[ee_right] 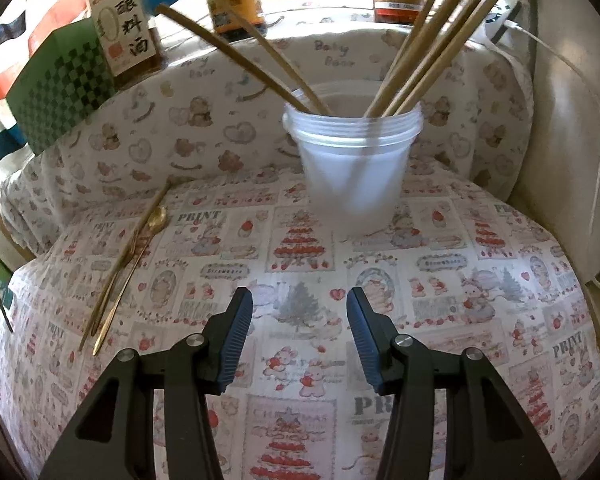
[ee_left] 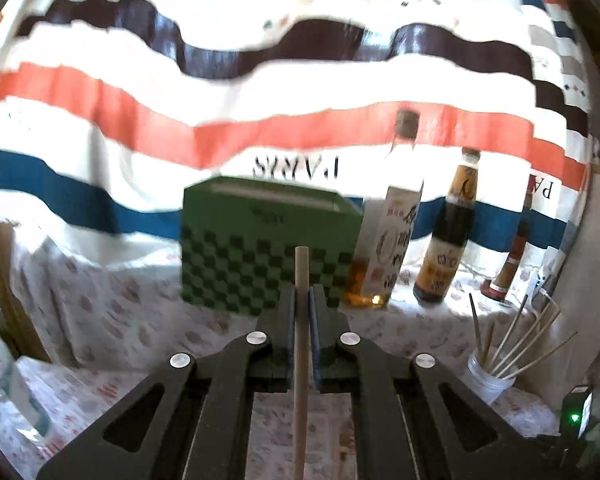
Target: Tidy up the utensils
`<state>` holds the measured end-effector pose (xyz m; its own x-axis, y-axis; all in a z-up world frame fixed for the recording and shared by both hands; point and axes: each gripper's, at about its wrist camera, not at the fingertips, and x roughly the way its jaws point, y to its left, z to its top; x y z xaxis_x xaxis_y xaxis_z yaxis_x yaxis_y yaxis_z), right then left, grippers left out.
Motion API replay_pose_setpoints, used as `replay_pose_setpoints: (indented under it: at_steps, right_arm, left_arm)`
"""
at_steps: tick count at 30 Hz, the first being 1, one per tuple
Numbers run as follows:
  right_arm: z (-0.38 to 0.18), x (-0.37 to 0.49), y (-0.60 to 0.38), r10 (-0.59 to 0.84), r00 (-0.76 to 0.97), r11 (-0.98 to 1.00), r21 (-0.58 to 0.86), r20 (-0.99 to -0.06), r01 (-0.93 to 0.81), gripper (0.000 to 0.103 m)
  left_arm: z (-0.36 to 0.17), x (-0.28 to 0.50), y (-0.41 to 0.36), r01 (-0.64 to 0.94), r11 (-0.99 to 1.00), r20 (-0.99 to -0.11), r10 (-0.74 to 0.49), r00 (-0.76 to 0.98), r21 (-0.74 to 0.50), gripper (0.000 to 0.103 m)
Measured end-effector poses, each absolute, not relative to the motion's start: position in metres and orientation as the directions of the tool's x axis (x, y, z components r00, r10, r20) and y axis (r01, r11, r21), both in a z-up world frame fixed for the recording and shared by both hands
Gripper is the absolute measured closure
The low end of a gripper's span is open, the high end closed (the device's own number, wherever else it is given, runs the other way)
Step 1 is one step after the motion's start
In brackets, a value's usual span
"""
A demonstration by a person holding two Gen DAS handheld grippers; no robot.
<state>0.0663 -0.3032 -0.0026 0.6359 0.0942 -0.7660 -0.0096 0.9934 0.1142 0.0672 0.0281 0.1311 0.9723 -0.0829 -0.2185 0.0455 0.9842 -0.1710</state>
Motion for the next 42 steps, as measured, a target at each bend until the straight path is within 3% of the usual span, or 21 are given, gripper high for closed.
replay_pose_setpoints:
  at_steps: [3, 7, 10, 14, 17, 21, 26, 30, 34, 42]
  right_arm:
    - [-0.001, 0.063, -0.294, 0.097, 0.647, 0.995, 0.091, -0.757, -0.042, 0.051]
    - [0.001, 0.059, -0.284, 0.099, 0.660, 0.995, 0.063, -0.744, -0.078, 0.051]
    - [0.001, 0.058, -0.278, 0.169, 0.637, 0.986, 0.121, -0.752, -0.118, 0.051]
    - [-0.002, 0.076, -0.253, 0.214, 0.554, 0.972, 0.120, -0.805, -0.200, 0.051]
    - [0.011, 0.090, -0.230, 0.199, 0.557, 0.971, 0.086, -0.806, -0.223, 0.051]
    - [0.028, 0.119, -0.200, 0.241, 0.548, 0.959, 0.110, -0.801, -0.260, 0.051]
    - [0.018, 0.160, -0.168, 0.257, 0.501, 0.958, 0.151, -0.826, -0.243, 0.051]
    - [0.004, 0.193, -0.152, 0.307, 0.468, 0.950, 0.237, -0.828, -0.204, 0.051]
    - [-0.011, 0.229, -0.134, 0.245, 0.451, 0.968, 0.192, -0.858, -0.160, 0.052]
    - [-0.036, 0.262, -0.118, 0.111, 0.472, 0.992, 0.068, -0.874, -0.107, 0.066]
  left_arm:
    - [0.121, 0.053, 0.024, 0.044, 0.990, -0.205, -0.070, 0.976, -0.132, 0.097]
    - [0.103, 0.051, 0.034, 0.036, 0.984, -0.290, -0.086, 0.953, -0.173, 0.097]
    - [0.092, 0.062, 0.045, 0.032, 0.972, -0.360, -0.116, 0.926, -0.231, 0.097]
    - [0.080, 0.073, 0.060, 0.028, 0.953, -0.427, -0.161, 0.890, -0.301, 0.097]
    - [0.085, 0.062, 0.072, 0.012, 0.942, -0.389, -0.150, 0.909, -0.335, 0.097]
    - [0.101, 0.038, 0.084, 0.021, 0.928, -0.273, -0.131, 0.953, -0.372, 0.097]
    - [0.093, 0.052, 0.082, -0.021, 0.949, -0.346, -0.094, 0.934, -0.314, 0.097]
    - [0.082, 0.066, 0.091, -0.028, 0.936, -0.400, -0.123, 0.908, -0.350, 0.097]
    - [0.080, 0.065, 0.098, -0.043, 0.932, -0.386, -0.107, 0.916, -0.359, 0.097]
    - [0.089, 0.049, 0.104, -0.022, 0.922, -0.293, -0.100, 0.951, -0.387, 0.097]
